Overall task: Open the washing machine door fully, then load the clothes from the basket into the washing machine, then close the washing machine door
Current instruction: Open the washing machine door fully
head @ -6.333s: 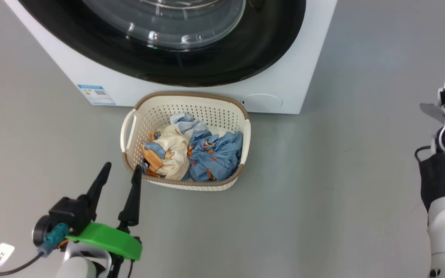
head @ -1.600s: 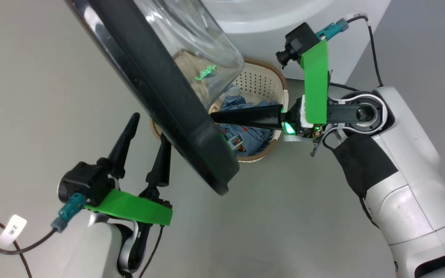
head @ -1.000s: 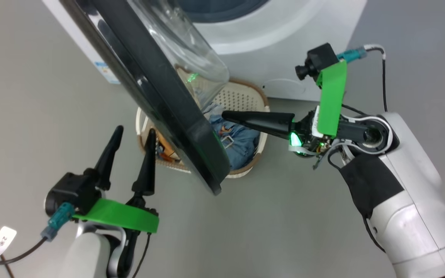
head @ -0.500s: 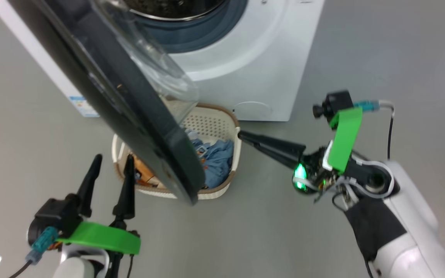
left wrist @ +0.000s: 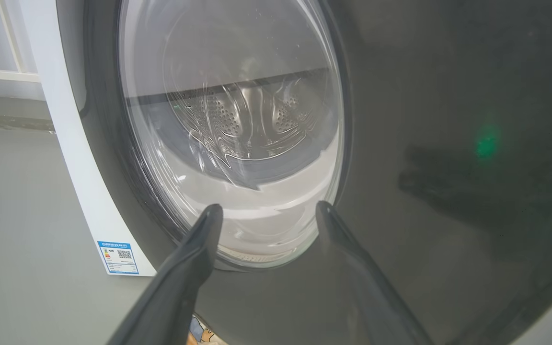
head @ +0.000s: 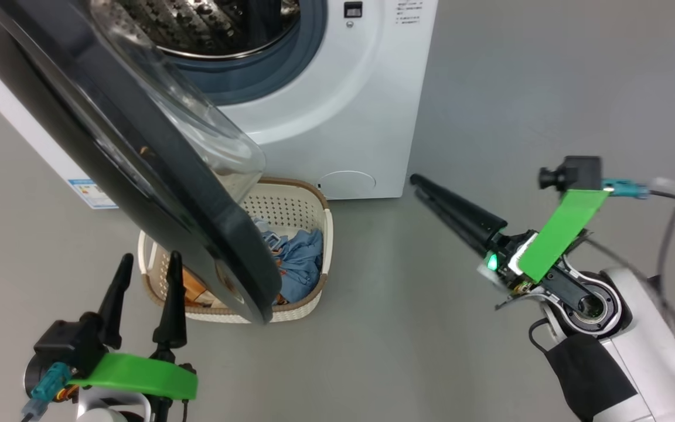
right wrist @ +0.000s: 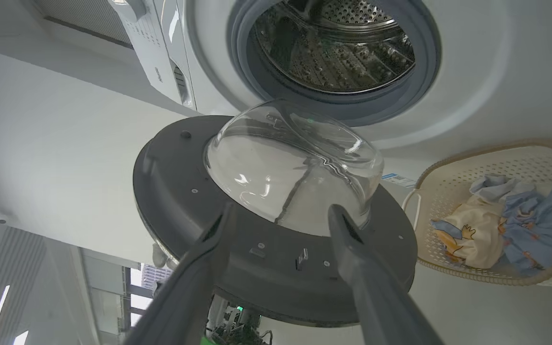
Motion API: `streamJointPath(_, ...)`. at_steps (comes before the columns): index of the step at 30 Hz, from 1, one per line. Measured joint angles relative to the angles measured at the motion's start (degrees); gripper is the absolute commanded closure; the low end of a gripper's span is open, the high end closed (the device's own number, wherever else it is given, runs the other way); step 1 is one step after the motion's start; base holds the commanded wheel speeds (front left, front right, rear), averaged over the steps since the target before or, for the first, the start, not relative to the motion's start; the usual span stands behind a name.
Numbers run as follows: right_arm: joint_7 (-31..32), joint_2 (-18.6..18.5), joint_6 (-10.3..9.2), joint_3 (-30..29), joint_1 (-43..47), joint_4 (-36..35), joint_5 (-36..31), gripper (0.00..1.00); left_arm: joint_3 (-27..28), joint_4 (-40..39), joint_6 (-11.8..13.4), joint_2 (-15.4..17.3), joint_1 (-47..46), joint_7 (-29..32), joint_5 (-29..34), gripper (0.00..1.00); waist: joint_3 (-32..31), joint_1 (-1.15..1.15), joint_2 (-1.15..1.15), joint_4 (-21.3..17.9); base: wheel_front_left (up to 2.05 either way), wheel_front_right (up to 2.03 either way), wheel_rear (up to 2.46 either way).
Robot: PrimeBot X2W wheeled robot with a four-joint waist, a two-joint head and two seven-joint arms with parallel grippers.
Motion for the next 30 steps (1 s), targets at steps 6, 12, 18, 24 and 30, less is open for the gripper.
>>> streamJointPath(6, -11.78, -1.33, 0.0, 0.78, 0.35, -2.57, -11.99, 0.0, -0.3, 0.02, 0.0, 0.08, -0.01, 0.0, 0.41, 0.0, -0.35, 0.0, 0.0, -0.37, 0.0, 0.0, 0.0)
streamJointPath(12, -22.99, -4.53, 0.0, 4.33, 0.31, -1.94, -23.48, 0.0, -0.42, 0.05, 0.0, 0.13, -0.01, 0.0, 0.41, 0.0, -0.48, 0.0, 0.0, -0.42, 0.0, 0.0, 0.0)
streamJointPath(18, -36.83, -7.55, 0.0, 7.6, -0.99, 3.41, -36.56, 0.0, -0.41, 0.13, 0.0, 0.55, -0.01, 0.0, 0.42, 0.0, -0.85, 0.0, 0.0, -0.53, 0.0, 0.0, 0.0)
streamJointPath(24, -43.67, -8.02, 0.0, 8.26, -1.41, 9.54, -48.87, 0.0, -0.1, 0.18, 0.0, 0.59, 0.62, 0.0, 1.19, 0.0, -1.48, 0.0, 0.0, -1.17, 0.0, 0.0, 0.0)
streamJointPath(30, -44.64, -5.82, 0.0, 1.98, 1.07, 8.56, -60.94, 0.0, 0.59, 0.16, 0.0, 0.59, 0.95, 0.0, 1.49, 0.0, -1.97, 0.0, 0.0, -2.14, 0.0, 0.0, 0.0)
